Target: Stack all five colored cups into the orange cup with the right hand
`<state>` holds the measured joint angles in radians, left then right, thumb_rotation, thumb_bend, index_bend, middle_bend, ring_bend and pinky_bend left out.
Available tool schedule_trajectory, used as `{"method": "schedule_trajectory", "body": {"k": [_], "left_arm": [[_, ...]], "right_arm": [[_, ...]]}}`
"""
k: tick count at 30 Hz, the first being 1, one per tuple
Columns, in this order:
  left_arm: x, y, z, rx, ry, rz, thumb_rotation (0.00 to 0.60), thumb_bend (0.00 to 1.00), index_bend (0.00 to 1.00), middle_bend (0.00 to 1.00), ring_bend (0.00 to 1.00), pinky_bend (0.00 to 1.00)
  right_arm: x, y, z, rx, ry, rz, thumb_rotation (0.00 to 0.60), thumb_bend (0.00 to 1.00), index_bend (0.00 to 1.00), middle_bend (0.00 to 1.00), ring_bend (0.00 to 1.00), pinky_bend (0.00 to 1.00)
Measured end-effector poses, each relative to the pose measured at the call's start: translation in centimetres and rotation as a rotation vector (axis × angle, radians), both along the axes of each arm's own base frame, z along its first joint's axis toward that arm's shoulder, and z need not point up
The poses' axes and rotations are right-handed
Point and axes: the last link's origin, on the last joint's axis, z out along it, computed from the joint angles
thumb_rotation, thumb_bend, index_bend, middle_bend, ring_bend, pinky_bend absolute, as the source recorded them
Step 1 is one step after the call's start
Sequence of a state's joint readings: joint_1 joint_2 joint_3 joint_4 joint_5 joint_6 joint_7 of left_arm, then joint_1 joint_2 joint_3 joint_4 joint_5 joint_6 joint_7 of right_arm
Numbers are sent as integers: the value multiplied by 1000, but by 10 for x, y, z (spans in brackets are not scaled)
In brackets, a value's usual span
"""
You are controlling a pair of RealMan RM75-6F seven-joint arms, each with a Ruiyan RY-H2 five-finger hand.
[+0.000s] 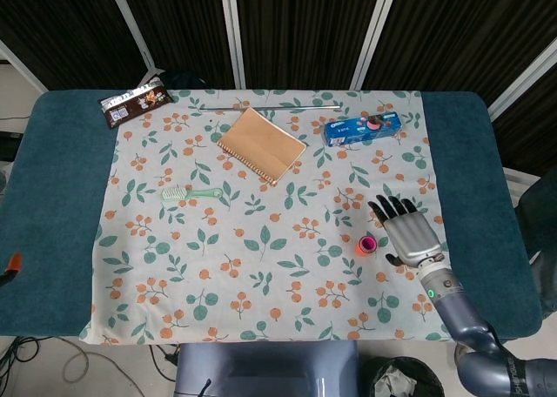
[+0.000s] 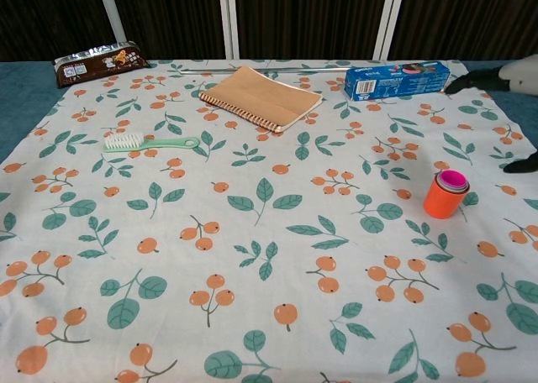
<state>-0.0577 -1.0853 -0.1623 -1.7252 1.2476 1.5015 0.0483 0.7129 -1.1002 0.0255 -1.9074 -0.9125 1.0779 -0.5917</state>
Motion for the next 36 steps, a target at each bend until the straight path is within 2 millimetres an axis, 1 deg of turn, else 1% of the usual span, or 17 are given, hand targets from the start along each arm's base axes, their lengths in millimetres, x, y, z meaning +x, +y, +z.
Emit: {"method": "schedule_trajectory", "body": {"k": [3,6,8,9,12,14,17,19,22,25,28,31,36], "left_arm": [[0,0,0,-1,2,-2,600,308,107,0,0,316],[1,0,-1,-2,4,-4,600,308,107,0,0,316],[1,0,-1,-2,5,-6,600,308,107,0,0,318],[1,0,-1,-2,5,-6,600,308,107,0,0,321],[1,0,-1,-1,5,-7,600,308,107,0,0,326],[1,0,-1,2,3,-8,600,308,107,0,0,326],[2,-1,-1,1,5,-12,600,308,107,0,0,314],[2,-1,-1,0,6,-13,600,308,107,0,0,294],[3,-1,-2,0,9,-20,600,308,107,0,0,254],[3,-1,-2,0,8,-23,600,308,107,0,0,182],[4,-1,-2,-2,10,-32,600,308,107,1,0,124],[4,-1,-1,-6,12,-45,600,308,107,1,0,93],[4,-2,-2,-12,22,-56,600,308,107,1,0,89]], "right_arm": [[3,6,20,-53,-9,23,600,286,0,0,0,120],[3,19,40,-109,-41,36,600,285,0,0,0,120],[0,33,53,-141,-86,34,600,285,0,0,0,120],[-1,37,56,-148,-97,34,600,285,0,0,0,120],[-9,58,67,-180,-132,46,600,286,0,0,0,120],[-16,75,72,-200,-144,63,600,285,0,0,0,120],[-30,105,75,-224,-153,80,600,285,0,0,0,120],[-44,127,76,-242,-151,76,600,285,0,0,0,120],[-62,146,73,-277,-145,55,600,285,0,0,0,119],[-75,155,68,-324,-154,42,600,285,0,0,0,116],[-85,158,62,-351,-154,38,600,285,0,0,0,103],[-93,159,57,-352,-147,33,600,285,0,0,0,93],[-98,156,54,-345,-131,37,600,286,0,0,0,93]]}}
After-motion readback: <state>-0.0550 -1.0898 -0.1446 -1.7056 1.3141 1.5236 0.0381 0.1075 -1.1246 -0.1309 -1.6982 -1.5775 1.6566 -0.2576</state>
